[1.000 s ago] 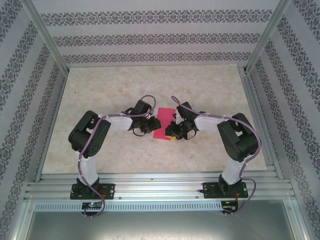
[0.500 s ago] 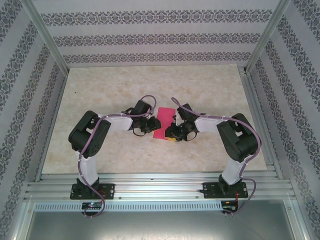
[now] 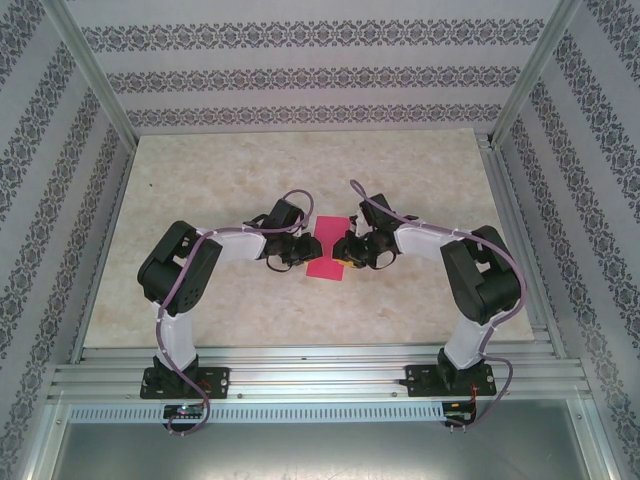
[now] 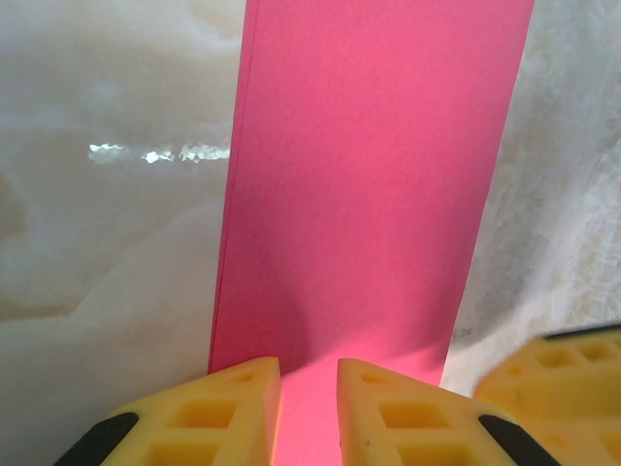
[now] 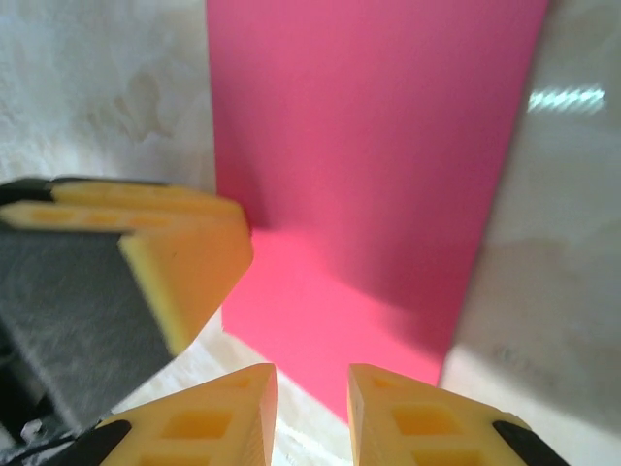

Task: Fold a paper plane with a square sheet of paper (pick it up from the middle)
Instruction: Fold the square sheet of paper in half at the center of the table.

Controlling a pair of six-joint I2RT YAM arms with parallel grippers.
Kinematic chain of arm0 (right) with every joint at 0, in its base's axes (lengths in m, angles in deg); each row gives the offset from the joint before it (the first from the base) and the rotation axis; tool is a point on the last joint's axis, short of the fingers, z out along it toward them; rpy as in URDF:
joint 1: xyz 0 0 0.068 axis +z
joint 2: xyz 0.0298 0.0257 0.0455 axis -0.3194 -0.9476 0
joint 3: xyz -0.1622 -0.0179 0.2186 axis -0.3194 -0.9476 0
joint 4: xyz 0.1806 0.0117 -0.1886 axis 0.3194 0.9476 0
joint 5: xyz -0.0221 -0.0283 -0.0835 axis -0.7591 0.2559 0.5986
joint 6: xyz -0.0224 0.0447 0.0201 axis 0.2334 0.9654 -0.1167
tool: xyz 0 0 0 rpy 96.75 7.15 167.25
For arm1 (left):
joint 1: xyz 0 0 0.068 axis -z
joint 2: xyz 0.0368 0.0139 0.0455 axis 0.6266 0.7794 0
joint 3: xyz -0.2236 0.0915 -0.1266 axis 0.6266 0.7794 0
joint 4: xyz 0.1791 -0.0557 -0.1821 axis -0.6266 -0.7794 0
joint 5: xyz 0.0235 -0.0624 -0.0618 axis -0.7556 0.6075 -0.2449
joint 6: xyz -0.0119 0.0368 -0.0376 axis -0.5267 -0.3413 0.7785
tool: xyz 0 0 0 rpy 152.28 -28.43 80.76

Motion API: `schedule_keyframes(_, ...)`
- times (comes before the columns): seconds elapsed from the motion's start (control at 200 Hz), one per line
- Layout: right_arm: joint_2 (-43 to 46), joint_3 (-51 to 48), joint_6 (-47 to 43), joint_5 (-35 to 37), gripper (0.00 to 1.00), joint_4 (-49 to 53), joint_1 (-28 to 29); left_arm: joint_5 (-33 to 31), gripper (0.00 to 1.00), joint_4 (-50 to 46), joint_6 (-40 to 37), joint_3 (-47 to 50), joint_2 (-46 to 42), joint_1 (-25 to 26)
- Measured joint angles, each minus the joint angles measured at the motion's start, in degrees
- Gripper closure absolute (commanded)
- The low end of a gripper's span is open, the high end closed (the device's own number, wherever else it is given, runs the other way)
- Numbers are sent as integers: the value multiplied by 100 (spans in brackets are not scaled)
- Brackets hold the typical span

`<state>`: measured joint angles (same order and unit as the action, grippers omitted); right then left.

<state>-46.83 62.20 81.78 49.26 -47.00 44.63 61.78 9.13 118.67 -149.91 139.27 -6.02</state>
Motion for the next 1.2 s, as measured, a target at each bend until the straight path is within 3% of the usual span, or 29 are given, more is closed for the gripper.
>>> schedule_keyframes(0.1, -367, 0, -13, -66, 75, -72, -31, 0, 75, -26, -28, -17, 11, 0)
schedule_keyframes(0.345, -291, 44, -20, -90, 75, -9, -140, 0, 75, -26, -92, -17, 11, 0)
schedule_keyframes(0.659, -339, 929, -151, -94, 75, 129, -404, -7, 75, -42, -133, -31, 20, 2)
schedule_keyframes(0.864, -999, 737, -153, -343, 75, -195, -437, -17, 75, -76, -146, -57, 24, 4)
schedule_keyframes(1.199, -929, 920, -151, -330, 73, 20, -549, -17, 75, -87, -184, -61, 26, 4)
